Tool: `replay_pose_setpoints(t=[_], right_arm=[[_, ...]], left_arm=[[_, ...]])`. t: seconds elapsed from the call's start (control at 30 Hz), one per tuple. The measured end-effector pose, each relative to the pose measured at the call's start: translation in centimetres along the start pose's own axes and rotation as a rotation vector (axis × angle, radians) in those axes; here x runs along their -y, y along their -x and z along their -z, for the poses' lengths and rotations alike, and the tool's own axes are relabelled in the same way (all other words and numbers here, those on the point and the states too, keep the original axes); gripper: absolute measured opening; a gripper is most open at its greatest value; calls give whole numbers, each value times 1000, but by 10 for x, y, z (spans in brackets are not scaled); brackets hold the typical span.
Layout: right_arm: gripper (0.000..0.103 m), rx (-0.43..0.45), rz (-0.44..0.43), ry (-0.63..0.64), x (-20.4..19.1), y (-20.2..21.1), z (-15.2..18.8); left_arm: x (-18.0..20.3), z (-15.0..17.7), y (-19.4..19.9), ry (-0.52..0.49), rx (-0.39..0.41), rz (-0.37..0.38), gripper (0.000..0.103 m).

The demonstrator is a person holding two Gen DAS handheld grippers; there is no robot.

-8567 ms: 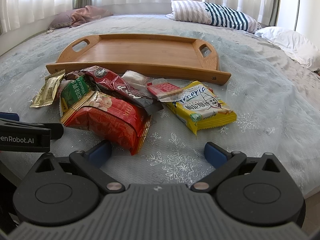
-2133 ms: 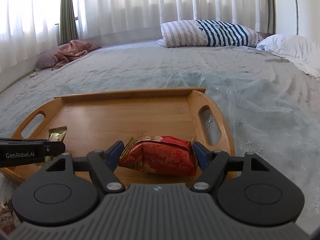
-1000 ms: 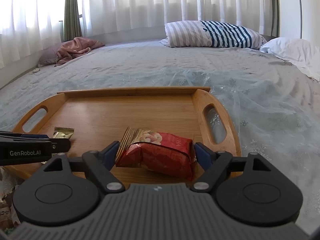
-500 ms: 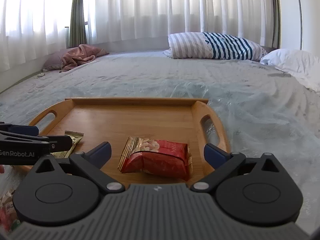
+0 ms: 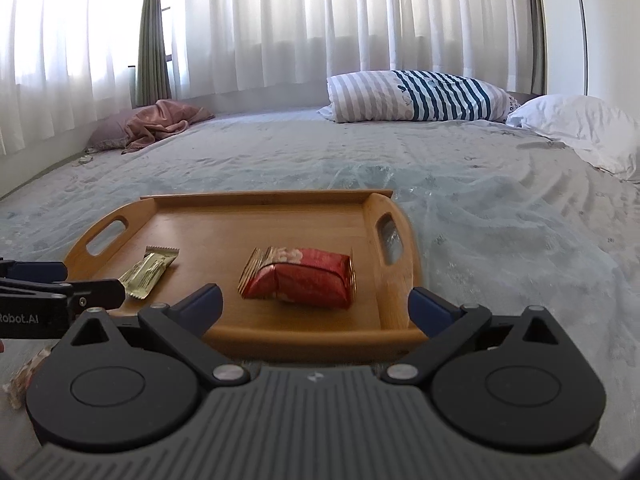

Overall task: Organize snacks
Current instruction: 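Lower the gold bar and red chip bag onto the tray and open both grippers, then move both tools back toward the remaining snack pile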

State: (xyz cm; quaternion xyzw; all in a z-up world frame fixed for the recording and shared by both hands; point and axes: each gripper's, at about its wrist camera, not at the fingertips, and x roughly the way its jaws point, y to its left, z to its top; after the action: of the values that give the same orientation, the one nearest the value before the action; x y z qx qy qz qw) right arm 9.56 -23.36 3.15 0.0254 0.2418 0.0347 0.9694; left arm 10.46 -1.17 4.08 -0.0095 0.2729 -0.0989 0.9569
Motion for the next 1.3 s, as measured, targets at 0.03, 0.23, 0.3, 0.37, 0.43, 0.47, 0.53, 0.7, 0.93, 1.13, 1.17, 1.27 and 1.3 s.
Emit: replay_pose_setpoints(t=[0.03,0.23,0.3,0.37,0.43,0.47,0.53,0.7,0.93,1.13,1.17,1.27,1.3], right_arm=[[103,1,0,0,0,3,2],[103,6,-5,4,0,16,10],[103,10,1,11,-1,21,13],[103,12,0,18,-2,25,16],[103,12,-4,20,-3,29,18],[103,11,-6,20,-4,30,19],[103,10,-6,19,-4,33,21],[103,-1,-6,13,-4,37,30],[103,-5,12,2,0,47,42],[103,-18,43,-7,6,53,54],[103,-21,48,-7,7,54,56],[103,-27,60,-1,9,55,61],[103,-27,67,6,10,55,62]], left_arm=[[0,2,4,1,6,2,88],[0,15,22,0,27,10,89],[0,19,26,-4,30,9,89],[1,22,29,-9,31,7,89],[2,25,32,-13,33,3,90],[3,27,32,-14,35,1,90],[4,31,36,-13,37,1,90],[6,41,42,-16,50,-3,91],[10,55,52,-31,76,3,92],[17,66,59,-70,81,21,91],[18,68,61,-80,84,21,91],[22,73,64,-101,92,1,91],[21,74,65,-105,94,-5,90]])
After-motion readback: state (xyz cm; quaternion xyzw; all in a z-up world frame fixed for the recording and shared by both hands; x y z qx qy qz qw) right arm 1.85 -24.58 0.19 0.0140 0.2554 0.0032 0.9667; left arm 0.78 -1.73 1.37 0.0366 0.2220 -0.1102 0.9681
